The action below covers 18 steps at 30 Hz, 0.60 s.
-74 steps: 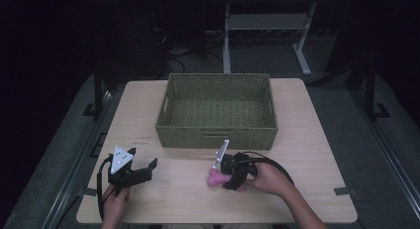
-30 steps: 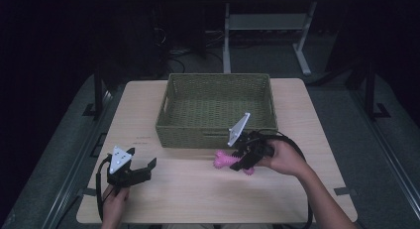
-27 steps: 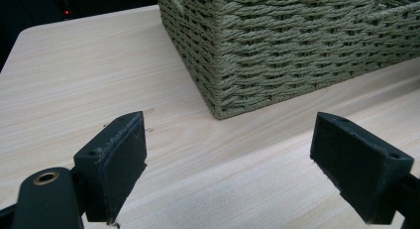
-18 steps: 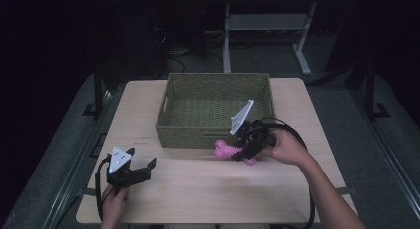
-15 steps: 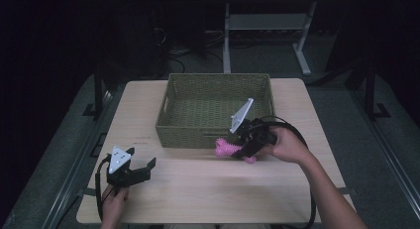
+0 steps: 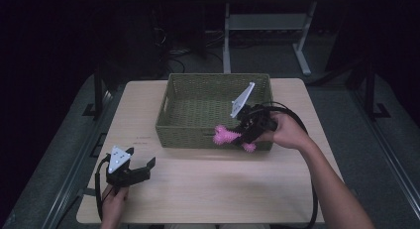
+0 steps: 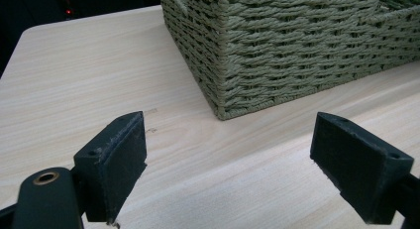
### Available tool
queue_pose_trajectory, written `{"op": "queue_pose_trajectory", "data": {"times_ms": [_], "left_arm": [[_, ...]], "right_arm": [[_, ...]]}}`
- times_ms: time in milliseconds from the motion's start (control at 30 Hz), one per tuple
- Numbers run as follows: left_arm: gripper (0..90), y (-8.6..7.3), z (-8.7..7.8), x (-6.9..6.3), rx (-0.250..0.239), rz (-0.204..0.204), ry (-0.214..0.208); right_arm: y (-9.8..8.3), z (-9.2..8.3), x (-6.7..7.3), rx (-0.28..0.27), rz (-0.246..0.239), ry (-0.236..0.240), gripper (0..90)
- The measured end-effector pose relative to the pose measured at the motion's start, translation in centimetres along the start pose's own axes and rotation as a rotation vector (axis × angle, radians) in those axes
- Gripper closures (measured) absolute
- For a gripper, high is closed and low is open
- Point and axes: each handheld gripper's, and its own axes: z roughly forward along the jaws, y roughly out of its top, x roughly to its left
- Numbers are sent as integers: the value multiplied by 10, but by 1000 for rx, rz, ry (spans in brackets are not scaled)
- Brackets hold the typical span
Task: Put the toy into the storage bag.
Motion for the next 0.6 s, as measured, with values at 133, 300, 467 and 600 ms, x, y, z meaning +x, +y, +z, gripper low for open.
{"op": "queue_pose_trajectory", "data": {"times_ms": [133, 300, 467, 600], "left_arm": [[139, 0, 0, 0, 1, 2, 0], [138, 0, 0, 0, 2, -2, 0], [139, 0, 1, 1, 5, -3, 5], [138, 1, 2, 1, 1, -2, 2]], "right_arm": [[3, -3, -6, -1, 6, -1, 582], [8, -5, -15, 1, 2, 1, 582], [10, -7, -19, 1, 5, -1, 582], [13, -7, -27, 10, 10, 1, 582]]}}
